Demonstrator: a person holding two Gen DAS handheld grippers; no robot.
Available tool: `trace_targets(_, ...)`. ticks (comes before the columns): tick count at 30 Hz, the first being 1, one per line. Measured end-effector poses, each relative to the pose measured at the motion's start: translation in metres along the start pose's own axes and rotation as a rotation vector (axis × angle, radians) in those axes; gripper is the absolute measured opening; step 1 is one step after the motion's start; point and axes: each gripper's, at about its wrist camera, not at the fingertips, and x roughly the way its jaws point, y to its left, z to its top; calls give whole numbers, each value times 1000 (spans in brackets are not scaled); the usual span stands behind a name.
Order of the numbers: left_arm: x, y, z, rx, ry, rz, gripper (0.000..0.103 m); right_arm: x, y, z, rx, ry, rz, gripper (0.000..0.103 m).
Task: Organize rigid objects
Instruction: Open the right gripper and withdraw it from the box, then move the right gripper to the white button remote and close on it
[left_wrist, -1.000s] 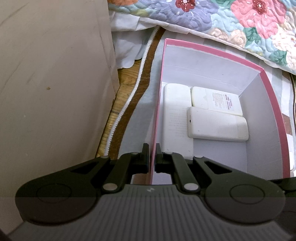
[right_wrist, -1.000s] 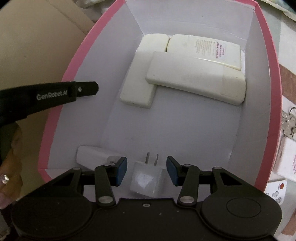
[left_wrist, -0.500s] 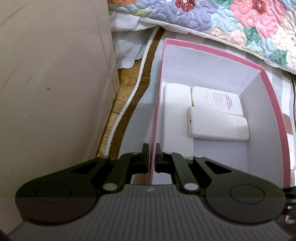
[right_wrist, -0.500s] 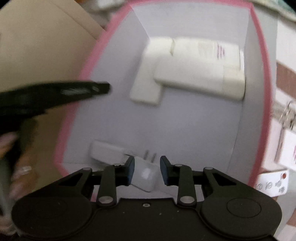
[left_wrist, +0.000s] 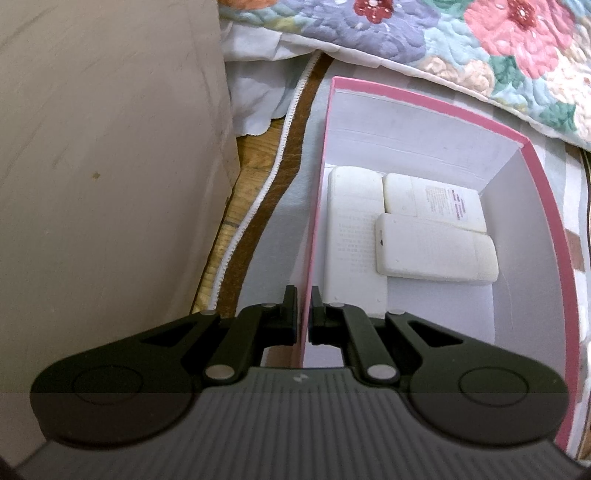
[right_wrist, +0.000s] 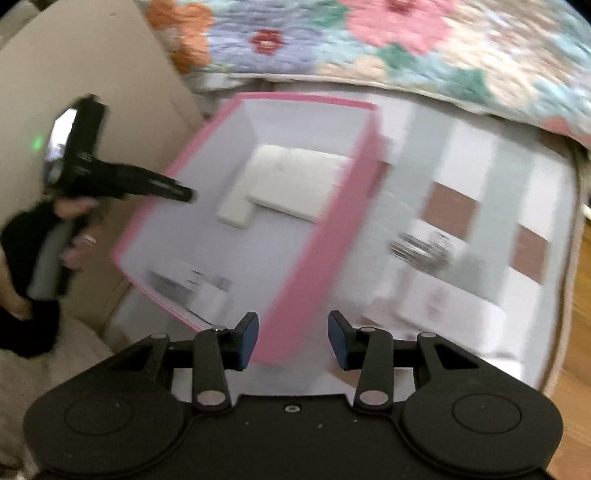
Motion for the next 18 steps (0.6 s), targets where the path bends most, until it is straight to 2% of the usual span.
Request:
trace_targets(3,0,0,0,1,2,5,5,1,-15,-14,-13,-18,-19,50)
trace_targets(5,1,-1,1,6,3,9,5,5,-22,-21,-26,-23,-36,63)
trace_targets(7,1,-2,1,8,4,10,5,12,-28,-26,-20,-27,-42,71)
trace_targets(10,2,-1,1,10,5,12,5,31,-37,-30,13,-21,-42,75)
trace_targets(12,2,-2,1,12,6,17,5,44,-41,-36,20,-15,-56,83)
trace_targets(18,5,-4,0,19,14,28,5,78,-37,-48,-108,-6,-142,84)
